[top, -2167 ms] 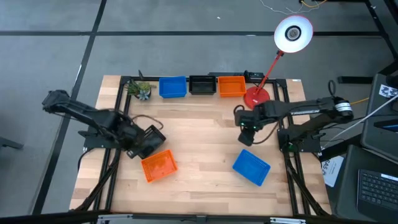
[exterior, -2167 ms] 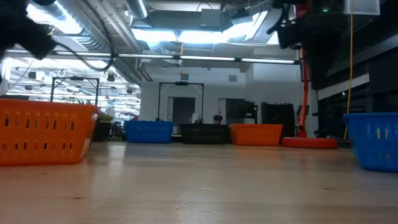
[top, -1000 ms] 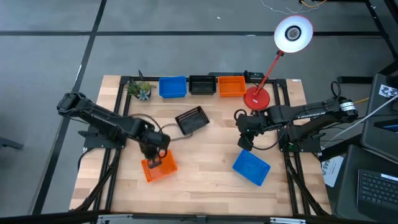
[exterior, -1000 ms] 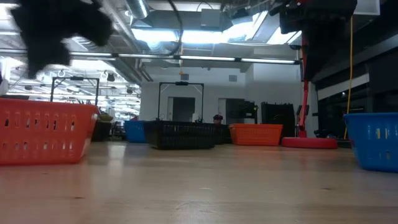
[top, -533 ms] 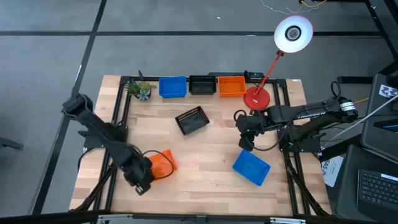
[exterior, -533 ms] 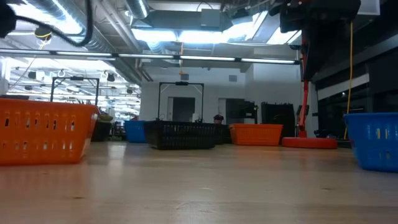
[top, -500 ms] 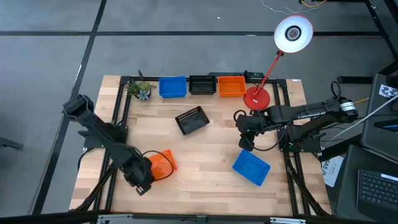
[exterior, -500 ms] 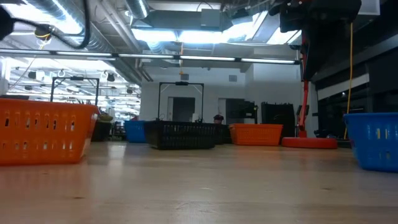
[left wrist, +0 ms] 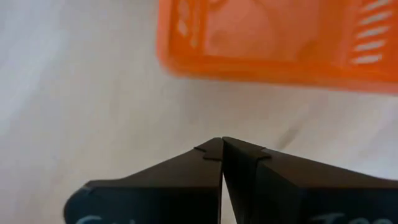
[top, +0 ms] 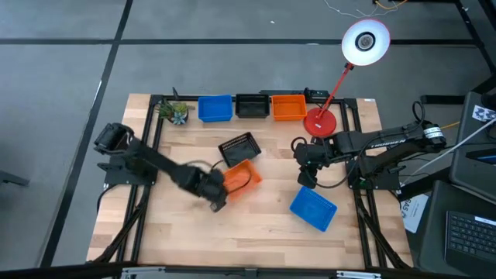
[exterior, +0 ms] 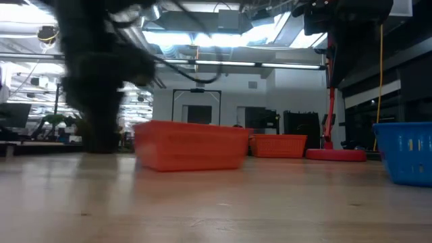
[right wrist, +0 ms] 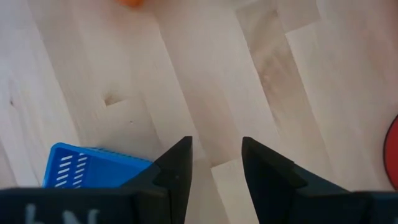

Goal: Stack baskets by color
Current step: Move the bins to the center of the table, then stack the bottom blue bin on top of the top blue bins

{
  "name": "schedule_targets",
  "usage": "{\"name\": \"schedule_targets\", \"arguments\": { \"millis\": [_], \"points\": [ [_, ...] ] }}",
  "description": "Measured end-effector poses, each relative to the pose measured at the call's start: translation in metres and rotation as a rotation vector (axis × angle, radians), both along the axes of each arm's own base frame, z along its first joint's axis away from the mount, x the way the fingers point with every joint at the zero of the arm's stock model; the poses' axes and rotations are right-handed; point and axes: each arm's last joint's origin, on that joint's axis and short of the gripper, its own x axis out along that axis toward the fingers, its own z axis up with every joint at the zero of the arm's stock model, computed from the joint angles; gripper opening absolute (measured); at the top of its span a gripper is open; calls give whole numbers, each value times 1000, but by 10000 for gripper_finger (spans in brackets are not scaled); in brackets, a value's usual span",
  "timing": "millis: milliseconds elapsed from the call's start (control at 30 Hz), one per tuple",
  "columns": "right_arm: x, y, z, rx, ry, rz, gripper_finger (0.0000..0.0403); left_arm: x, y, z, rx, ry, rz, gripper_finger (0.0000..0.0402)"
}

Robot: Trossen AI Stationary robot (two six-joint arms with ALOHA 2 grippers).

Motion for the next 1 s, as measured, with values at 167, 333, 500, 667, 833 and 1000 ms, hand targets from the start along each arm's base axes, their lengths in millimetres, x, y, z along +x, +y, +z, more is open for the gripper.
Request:
{"name": "schedule_targets", "arguments": {
  "millis": [167,333,500,667,833,1000],
  "points": [
    [0,1,0,29,1,-13,139,18,19,3,-70,-64,-147,0],
    [0,1,0,29,2,-13,139,29,30,7,-22,-165,-151,0],
    [0,1,0,28,2,-12,139,61,52,24,142,-495,-136,0],
    [0,1,0,29,6,-13,139,64,49,35,184,-565,-241,0],
    [-3,2,-1,52,35,-3,139,48,49,32,132,-411,-289,0],
    [-6,5,-2,140,75,-42,139,32,60,40,137,-304,-275,0]
  ]
}}
